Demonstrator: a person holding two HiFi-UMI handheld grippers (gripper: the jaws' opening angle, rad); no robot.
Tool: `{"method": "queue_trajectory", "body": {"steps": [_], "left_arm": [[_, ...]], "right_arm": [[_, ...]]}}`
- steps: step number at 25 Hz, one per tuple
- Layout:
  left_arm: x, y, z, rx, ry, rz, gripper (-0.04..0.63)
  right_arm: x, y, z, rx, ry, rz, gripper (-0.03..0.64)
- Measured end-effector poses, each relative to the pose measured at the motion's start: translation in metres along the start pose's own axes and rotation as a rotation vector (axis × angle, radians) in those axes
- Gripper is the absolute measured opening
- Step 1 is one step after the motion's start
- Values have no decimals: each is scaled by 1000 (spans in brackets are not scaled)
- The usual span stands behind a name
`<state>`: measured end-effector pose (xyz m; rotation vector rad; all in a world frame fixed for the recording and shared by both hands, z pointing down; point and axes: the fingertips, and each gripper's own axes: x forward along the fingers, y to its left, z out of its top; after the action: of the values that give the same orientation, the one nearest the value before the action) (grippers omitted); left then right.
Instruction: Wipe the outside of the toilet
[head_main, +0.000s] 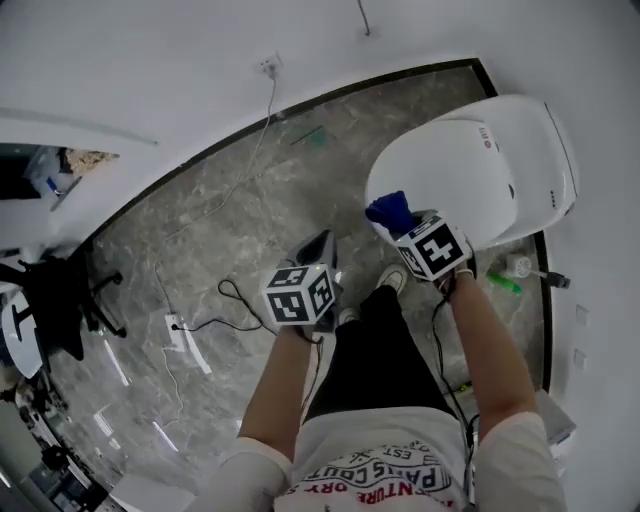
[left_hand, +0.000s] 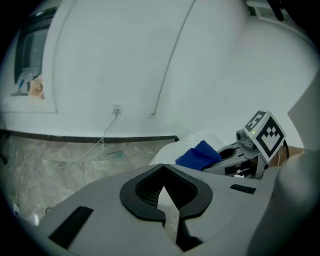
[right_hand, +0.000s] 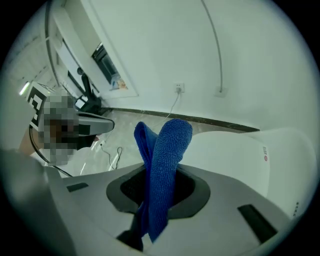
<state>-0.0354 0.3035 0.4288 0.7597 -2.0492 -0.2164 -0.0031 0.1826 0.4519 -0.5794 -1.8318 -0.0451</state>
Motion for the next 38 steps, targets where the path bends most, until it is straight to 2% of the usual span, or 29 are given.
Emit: {"method": "queue_trajectory", "body": {"steps": [5, 9, 12, 18, 21, 24, 28, 32, 35, 38], "left_arm": [[48, -76, 60, 164, 70, -75, 6], [88, -149, 88, 283, 126, -138, 6], [116, -202, 96, 368, 186, -183, 6], [180, -302, 103, 561, 280, -312, 6], [214, -352, 98, 642, 323, -418, 6], [244, -397, 88, 695, 378, -533, 6], [283, -434, 82, 806, 432, -607, 6], [313, -450, 83, 907, 480, -683, 6], [329, -453, 80, 984, 500, -714, 6], [344, -448, 72, 986, 520, -724, 6]], "right_arm": [[-58, -73, -12, 206, -122, -78, 76], [-114, -143, -46, 341, -222, -198, 77], [-152, -192, -84, 390, -274, -294, 77], [-202, -270, -182, 626, -318, -461, 77], [-226, -299, -221, 734, -349, -582, 77], [-241, -325, -249, 843, -389, -652, 76], [-249, -353, -277, 986, -408, -725, 76], [-248, -378, -290, 1107, -446, -831, 77], [-246, -397, -298, 1145, -459, -913, 77], [-236, -416, -307, 1128, -421, -969, 77]]}}
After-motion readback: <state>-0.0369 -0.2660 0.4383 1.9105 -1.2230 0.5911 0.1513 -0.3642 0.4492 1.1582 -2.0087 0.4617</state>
